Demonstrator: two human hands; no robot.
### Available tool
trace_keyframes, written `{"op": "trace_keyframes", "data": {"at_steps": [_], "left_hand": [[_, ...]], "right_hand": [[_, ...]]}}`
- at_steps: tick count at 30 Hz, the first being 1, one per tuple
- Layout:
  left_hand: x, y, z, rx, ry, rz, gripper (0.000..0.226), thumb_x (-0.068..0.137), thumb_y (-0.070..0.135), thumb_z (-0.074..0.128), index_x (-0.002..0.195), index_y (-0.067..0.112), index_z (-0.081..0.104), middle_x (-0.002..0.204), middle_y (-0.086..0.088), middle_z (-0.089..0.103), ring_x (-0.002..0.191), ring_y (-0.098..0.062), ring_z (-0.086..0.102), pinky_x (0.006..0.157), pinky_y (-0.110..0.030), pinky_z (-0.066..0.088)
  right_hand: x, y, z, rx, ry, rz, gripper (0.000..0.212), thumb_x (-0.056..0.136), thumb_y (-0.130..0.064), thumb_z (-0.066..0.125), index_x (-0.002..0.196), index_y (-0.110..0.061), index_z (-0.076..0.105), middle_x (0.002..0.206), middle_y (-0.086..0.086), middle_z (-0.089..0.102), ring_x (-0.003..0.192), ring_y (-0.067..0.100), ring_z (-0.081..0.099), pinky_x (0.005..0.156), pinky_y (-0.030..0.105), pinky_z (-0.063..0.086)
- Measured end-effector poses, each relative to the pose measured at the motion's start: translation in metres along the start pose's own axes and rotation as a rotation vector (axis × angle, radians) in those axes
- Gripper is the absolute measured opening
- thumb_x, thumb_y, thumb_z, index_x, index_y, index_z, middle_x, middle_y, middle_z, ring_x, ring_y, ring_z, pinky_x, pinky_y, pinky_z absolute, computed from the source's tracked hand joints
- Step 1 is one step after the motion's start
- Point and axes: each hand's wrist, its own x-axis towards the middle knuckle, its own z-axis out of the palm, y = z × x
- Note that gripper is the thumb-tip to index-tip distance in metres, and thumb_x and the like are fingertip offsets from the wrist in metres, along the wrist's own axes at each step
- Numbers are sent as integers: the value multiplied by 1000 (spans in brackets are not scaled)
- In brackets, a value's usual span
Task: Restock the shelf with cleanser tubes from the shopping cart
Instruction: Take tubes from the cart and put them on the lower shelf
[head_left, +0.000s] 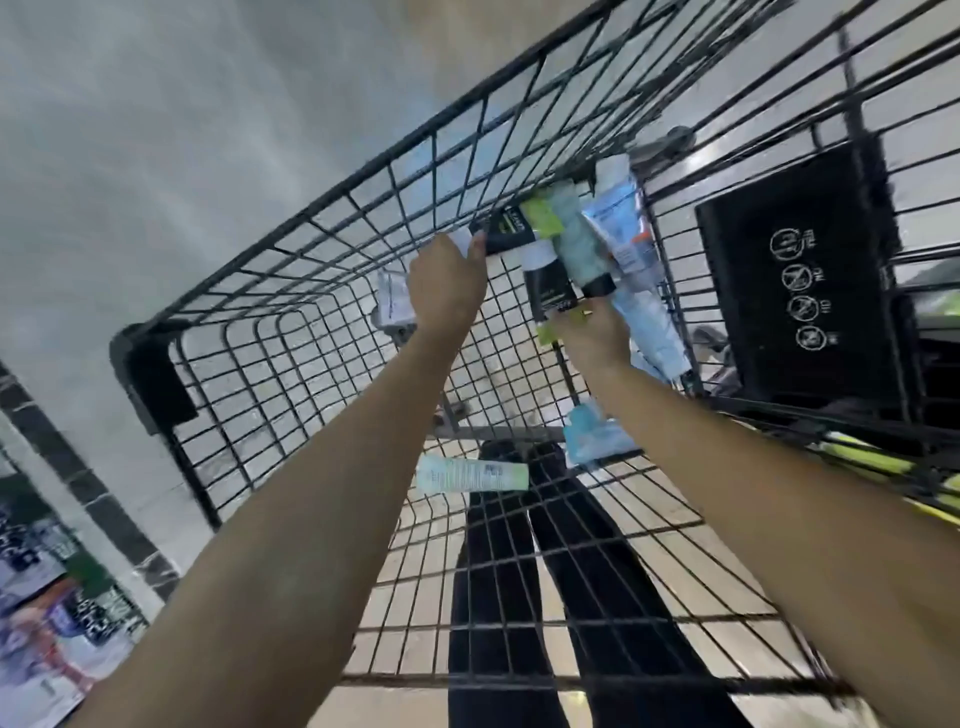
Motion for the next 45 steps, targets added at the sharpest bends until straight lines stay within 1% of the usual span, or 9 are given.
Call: {"op": "trace_keyframes", "data": {"at_steps": [8,14,18,22,28,31,37,42,45], "left_hand": [[6,0,25,48,179,-24,51,101,56,51,112,7,59,103,-15,72,99,-36,66,89,-46,50],[7,-9,32,-149,222,-51,52,91,56,68,111,10,59,101,-11,72,99,-34,65,91,-47,51],[7,-8,33,-115,177,-38,63,85,54,74,128,11,59,113,-9,73,111,-32,64,100,-48,47],[14,-7,26,-10,23,-19,61,81,57,72,126,17,67,118,-6,71,119,-29,61,103,-48,46],[14,3,15,143,-214,42,45,80,57,74,101,17,72,95,-5,70,96,-28,67,94,-46,53],[2,7,10,184,-228,119,50,83,59,72,108,15,72,94,-4,70,90,-26,68,86,-42,58],[-44,18,-11,-229,-180,65,58,83,48,74,124,9,61,102,-6,68,91,-28,67,82,-44,60],[-103,29,-48,-718,-286,-147,46,90,23,80,124,6,55,122,-21,58,106,-34,66,71,-41,64],[-155,45,-90,-996,-361,-263,47,91,8,75,132,1,52,126,-20,57,109,-33,64,83,-45,64]], "right_hand": [[8,13,36,-37,229,-63,43,82,-28,83,111,-7,59,115,17,65,106,37,62,83,42,50],[9,27,44,-91,251,-102,61,76,-36,88,121,-10,56,120,14,63,113,36,56,89,45,49],[8,33,43,-41,182,-77,42,76,-32,89,103,-17,61,107,11,63,100,32,61,70,35,39],[7,32,23,170,168,-3,28,78,-12,83,99,-16,66,100,3,68,93,26,65,69,30,43],[-10,32,-15,483,129,62,24,78,-11,86,93,-22,72,85,-6,70,74,12,62,70,26,49],[-22,28,-32,639,104,86,11,82,-9,82,85,-18,77,75,-8,72,75,12,62,76,31,53],[-56,14,-70,841,0,168,13,80,-15,85,90,-20,77,89,-7,79,93,18,69,74,32,52],[-108,-13,-107,957,-67,178,57,75,-17,88,127,-10,64,117,10,75,113,30,70,87,45,58],[-153,-36,-135,998,-101,146,32,83,-19,81,111,-11,67,120,16,70,118,35,66,95,53,57]]}}
